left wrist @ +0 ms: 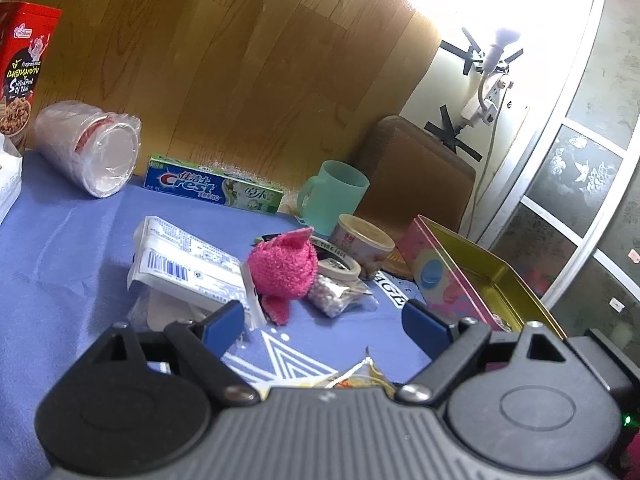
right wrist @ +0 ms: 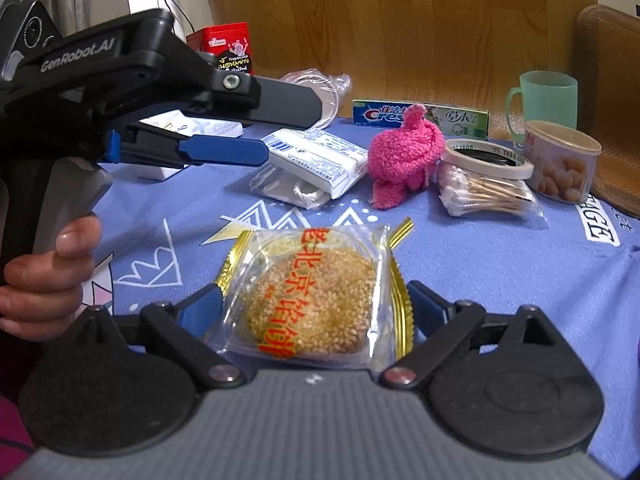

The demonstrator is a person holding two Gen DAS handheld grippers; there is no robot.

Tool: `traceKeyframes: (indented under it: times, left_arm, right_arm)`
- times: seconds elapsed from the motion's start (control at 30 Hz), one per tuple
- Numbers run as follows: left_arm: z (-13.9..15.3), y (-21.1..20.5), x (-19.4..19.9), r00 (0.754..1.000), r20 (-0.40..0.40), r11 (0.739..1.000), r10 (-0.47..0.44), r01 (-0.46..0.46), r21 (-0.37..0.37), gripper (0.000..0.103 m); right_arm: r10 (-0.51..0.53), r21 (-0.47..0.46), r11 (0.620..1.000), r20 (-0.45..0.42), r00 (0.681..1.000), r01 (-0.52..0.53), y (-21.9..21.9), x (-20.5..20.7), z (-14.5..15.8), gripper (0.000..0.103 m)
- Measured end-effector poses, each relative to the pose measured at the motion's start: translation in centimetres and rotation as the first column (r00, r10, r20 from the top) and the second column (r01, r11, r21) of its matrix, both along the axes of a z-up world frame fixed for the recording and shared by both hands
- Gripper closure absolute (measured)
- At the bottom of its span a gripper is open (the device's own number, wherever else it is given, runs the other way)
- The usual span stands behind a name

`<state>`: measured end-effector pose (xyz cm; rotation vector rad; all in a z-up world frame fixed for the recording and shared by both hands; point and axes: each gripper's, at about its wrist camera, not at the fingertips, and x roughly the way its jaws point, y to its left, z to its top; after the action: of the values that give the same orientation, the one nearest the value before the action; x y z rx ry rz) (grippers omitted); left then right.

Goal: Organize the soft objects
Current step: 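Return the left gripper to the table and grasp the wrapped mooncake, then carry the mooncake with the left gripper into the tin and release it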

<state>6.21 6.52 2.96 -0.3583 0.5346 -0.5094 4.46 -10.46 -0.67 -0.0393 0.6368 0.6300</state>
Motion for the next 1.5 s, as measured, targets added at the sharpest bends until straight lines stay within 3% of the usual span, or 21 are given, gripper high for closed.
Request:
traceKeyframes:
  times: [0.47,0.57,0.73,0.9,1.1,1.2,1.33,1.5]
  left_arm:
    - [-0.1,0.1,0.0,1.0,-0.001,1.0,0.012,-0.012,0.016,0.014]
    - [-0.3,0.1,0.4,1.0,-0.017,0.999,0.025,-0.024,0.025,0.014]
    - [-1.0,0.9,1.5,0.995,-0.056,0.996,0.083,-0.08,0.042,0.014]
    - [-1.6,2.8,2.8,0.981,-0.1,0.986,0.167,-0.167,0.009,0.014]
    - [-2.3,3.8,3.8,0.97,-0.127,0.978,0.208,-0.211,-0.005,0.016]
    - [-1.8,3.1,3.3,0.984,-0.08,0.987,0.159,-0.159,0.01,0.016]
    - [-0.8,1.3,0.8,0.996,-0.088,0.999,0.03,-0.028,0.018,0.013]
    - [-1.6,-1.9,-2.4,0.972,-0.222,0.992,-0.074,0.096,0.087,0.011]
  right_arm:
    - [-0.055,0.019,0.998,0.004,0.998,0.055,-0.4,-0.5,0.0,0.005]
    - [-0.057,0.013,0.998,0.011,0.998,0.057,-0.4,-0.6,0.0,0.011]
    - [-0.064,0.008,0.998,0.028,0.998,0.064,-0.4,-0.9,0.0,0.019]
    - [-0.085,-0.013,0.996,0.072,0.994,0.086,0.0,-2.0,0.2,0.025]
    - [-0.187,0.03,0.982,0.041,0.982,0.186,-1.6,-3.8,0.1,0.018]
    - [-0.213,0.061,0.975,0.025,0.977,0.211,-2.8,-5.0,0.2,0.012]
    - [-0.197,0.043,0.98,0.034,0.98,0.196,-3.6,-6.4,0.3,0.007]
    - [-0.127,-0.026,0.991,0.08,0.989,0.13,-3.7,-7.3,0.1,0.007]
